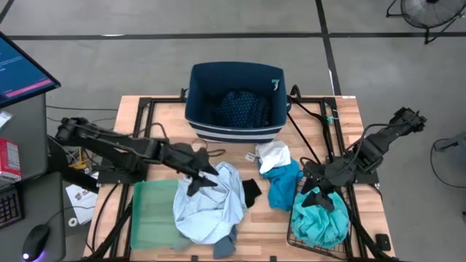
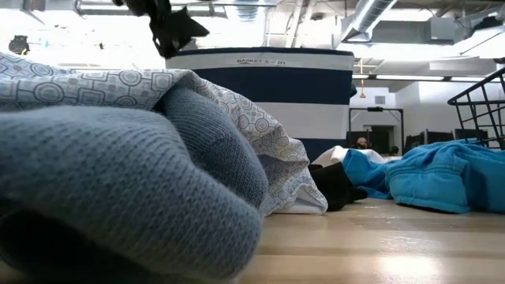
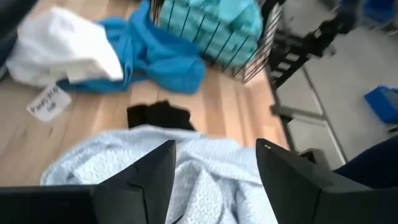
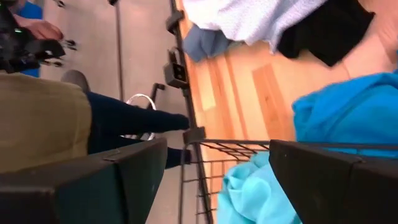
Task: Pick & Place Cloths
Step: Put the blue polo into the blue bin
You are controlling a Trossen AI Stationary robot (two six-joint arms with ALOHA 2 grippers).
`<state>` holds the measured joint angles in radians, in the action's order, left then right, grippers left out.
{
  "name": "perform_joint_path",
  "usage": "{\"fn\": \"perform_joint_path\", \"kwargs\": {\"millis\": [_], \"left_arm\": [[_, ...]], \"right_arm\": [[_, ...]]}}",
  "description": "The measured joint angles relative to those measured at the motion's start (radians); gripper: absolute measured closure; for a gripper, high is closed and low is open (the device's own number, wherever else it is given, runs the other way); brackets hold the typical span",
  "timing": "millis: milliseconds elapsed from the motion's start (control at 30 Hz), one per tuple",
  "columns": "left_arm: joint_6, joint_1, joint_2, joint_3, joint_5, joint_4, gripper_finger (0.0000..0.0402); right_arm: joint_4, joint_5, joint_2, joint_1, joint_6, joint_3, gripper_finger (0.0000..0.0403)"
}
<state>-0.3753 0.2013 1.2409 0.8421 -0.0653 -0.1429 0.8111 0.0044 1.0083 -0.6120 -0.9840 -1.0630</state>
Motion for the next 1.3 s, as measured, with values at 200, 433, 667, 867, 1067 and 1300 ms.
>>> {"fn": "perform_joint_path", "kwargs": {"millis": [200,433,667,867,1067,1300], "left_arm": [[-0.029,0.075,0.124,0.000,0.014,0.000,0.0195],[-0.023,0.153,0.232,0.000,0.116,0.004,0.0195],[-0.006,0.169,0.333,0.000,0.225,0.004,0.0195],[-0.057,0.168,0.387,0.000,0.226,0.005,0.0218],[-0.097,0.157,0.428,0.001,0.230,-0.037,0.0314],[-0.200,0.138,0.403,0.004,0.216,-0.084,0.0397]], "right_arm": [[0.020,0.001,0.033,0.000,0.021,0.000,0.0127],[0.023,0.000,0.090,-0.001,0.038,0.000,0.0126],[0.023,-0.004,0.140,-0.002,0.052,0.000,0.0126],[0.022,-0.004,0.152,-0.010,0.053,0.000,0.0126],[0.020,-0.003,0.151,-0.009,0.067,0.000,0.0126],[0.018,0.000,0.151,-0.008,0.079,0.000,0.0126]]}}
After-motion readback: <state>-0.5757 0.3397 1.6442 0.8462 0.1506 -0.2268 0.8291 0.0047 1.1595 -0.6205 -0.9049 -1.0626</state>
